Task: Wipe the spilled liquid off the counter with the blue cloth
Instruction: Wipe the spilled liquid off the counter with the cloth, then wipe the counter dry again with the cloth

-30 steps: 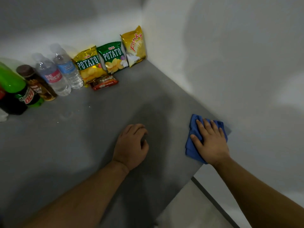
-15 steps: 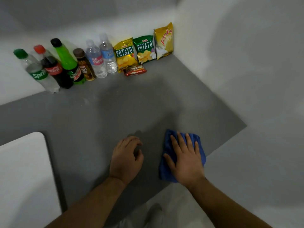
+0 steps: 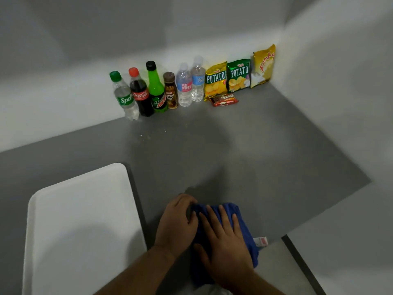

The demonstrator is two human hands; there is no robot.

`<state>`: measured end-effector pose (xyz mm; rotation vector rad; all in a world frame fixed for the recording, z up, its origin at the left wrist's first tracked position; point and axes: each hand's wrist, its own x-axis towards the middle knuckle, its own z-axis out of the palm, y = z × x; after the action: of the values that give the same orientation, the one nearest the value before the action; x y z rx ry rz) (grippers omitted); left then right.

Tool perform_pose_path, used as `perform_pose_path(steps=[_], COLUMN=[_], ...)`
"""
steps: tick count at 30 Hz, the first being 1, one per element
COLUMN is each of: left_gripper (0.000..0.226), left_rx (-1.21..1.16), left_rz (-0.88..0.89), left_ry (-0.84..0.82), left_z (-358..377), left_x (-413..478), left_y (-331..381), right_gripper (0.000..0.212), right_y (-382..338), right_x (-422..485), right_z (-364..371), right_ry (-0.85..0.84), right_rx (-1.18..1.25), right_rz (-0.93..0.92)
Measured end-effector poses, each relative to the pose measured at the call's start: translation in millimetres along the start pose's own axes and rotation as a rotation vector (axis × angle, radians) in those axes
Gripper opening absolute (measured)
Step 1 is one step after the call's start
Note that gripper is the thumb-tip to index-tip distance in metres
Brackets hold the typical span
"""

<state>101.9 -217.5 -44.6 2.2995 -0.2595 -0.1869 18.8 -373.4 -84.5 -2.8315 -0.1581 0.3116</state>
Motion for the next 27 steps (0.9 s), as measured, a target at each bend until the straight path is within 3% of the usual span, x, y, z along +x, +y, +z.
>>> perform_pose_path(steps=[5,9,11,16,21,24,27], left_gripper=[0.033,0.044,0.049,0.025,0.02,0.011,0.012], left_rx=[0.002,0.056,0.144,0.285,0.147,-0.061,-0.197], left_rz=[-0.061,-0.074,-0.088,-0.126,-0.131,-0.135,-0.08], left_ry=[-0.067,-0.183,-0.287,-0.43,-0.4,-0.263,-0.103], left_z=[-11.4,-16.0,-16.9,-31.4,-66.6,-93.9,-122.5], left_x=[-3.0,4.1,10.0,18.3,5.9,-6.8,-14.9], left_y=[-19.1,-13.9,-6.2,5.9,15.5,30.8,49.4], right_gripper=[0.071,0.058,0.06,0.064,0.031,0.013,0.016], right_y=[-14.0,7.4,20.1,41.3,50.2,51.7,45.7], right_x=[3.5,1.9,3.5,21.2,32.2,33.7,29.9], right_z=[-10.7,-38.3,-48.0,-64.5,-105.8,-144.8,-184.2], right_ry=[-0.061,0.033,0.081,0.018,-0.042,0.009,0.038], right_rx=[0.114,0.442,0.401,0.08,0.002,0.282,0.471], right_rz=[-0.069,-0.082,-0.056,-0.028,-0.085,-0.1,-0.105])
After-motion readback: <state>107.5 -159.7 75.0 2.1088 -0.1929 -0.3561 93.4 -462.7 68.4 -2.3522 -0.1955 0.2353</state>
